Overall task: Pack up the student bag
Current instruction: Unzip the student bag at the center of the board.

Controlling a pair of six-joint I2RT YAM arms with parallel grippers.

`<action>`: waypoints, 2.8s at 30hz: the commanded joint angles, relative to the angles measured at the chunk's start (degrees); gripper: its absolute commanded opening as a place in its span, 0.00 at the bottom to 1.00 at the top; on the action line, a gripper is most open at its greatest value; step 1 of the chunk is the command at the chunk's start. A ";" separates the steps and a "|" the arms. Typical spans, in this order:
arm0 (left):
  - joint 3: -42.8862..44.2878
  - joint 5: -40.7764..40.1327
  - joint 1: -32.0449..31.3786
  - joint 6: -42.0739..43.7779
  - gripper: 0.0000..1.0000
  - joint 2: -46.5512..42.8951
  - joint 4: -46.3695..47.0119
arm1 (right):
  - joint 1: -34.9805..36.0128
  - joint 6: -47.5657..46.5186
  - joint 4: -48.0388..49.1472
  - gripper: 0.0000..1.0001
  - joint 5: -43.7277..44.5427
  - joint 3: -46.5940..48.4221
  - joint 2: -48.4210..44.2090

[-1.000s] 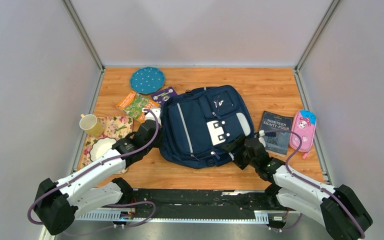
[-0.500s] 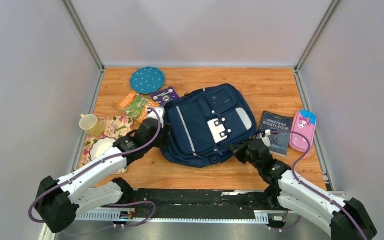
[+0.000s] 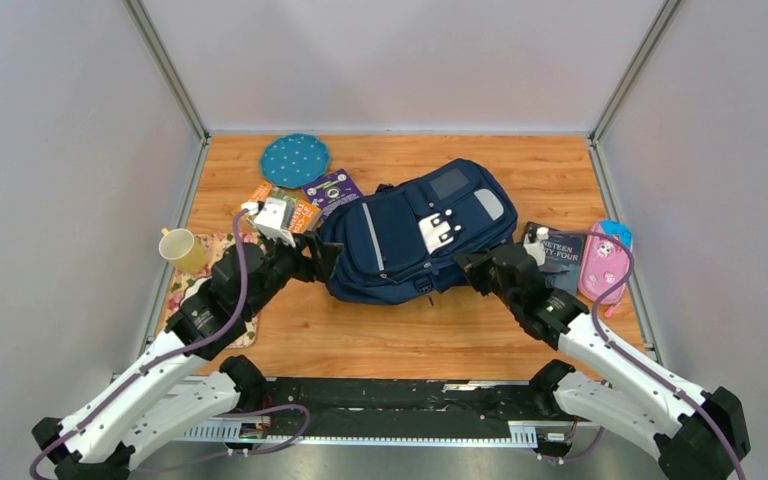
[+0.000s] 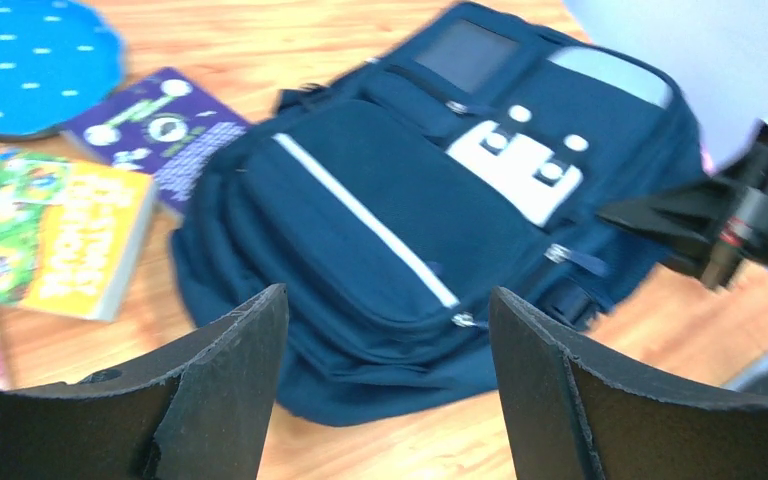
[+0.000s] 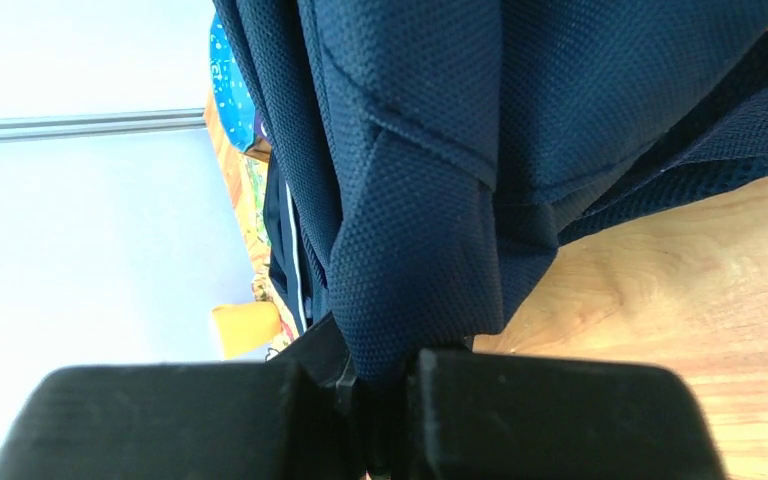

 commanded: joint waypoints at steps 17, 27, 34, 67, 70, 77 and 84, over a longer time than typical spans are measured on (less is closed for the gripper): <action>-17.04 -17.07 -32.51 10.48 0.79 16.38 36.09 | -2.07 0.65 4.44 0.00 -2.31 19.91 5.04; -18.81 -15.95 -32.51 18.30 0.79 25.96 59.37 | -2.16 2.06 4.26 0.00 -6.44 18.24 3.37; -17.84 -10.85 -32.51 17.69 0.77 31.75 66.07 | -2.07 2.58 3.38 0.00 -8.29 18.33 2.22; -15.64 -27.90 -32.51 23.05 0.00 41.53 83.68 | -1.98 0.48 1.53 0.00 -4.35 14.81 -2.79; -18.01 -26.06 -32.51 22.70 0.00 37.93 78.58 | -2.69 -2.86 1.62 0.00 -2.67 16.30 -2.44; -22.05 -17.99 -32.51 18.14 0.00 27.39 58.72 | -11.01 -12.08 3.02 0.00 -10.82 20.09 1.16; -22.15 -3.75 -32.51 13.39 0.00 14.11 36.92 | -24.30 -24.47 7.77 0.00 -30.86 24.20 8.18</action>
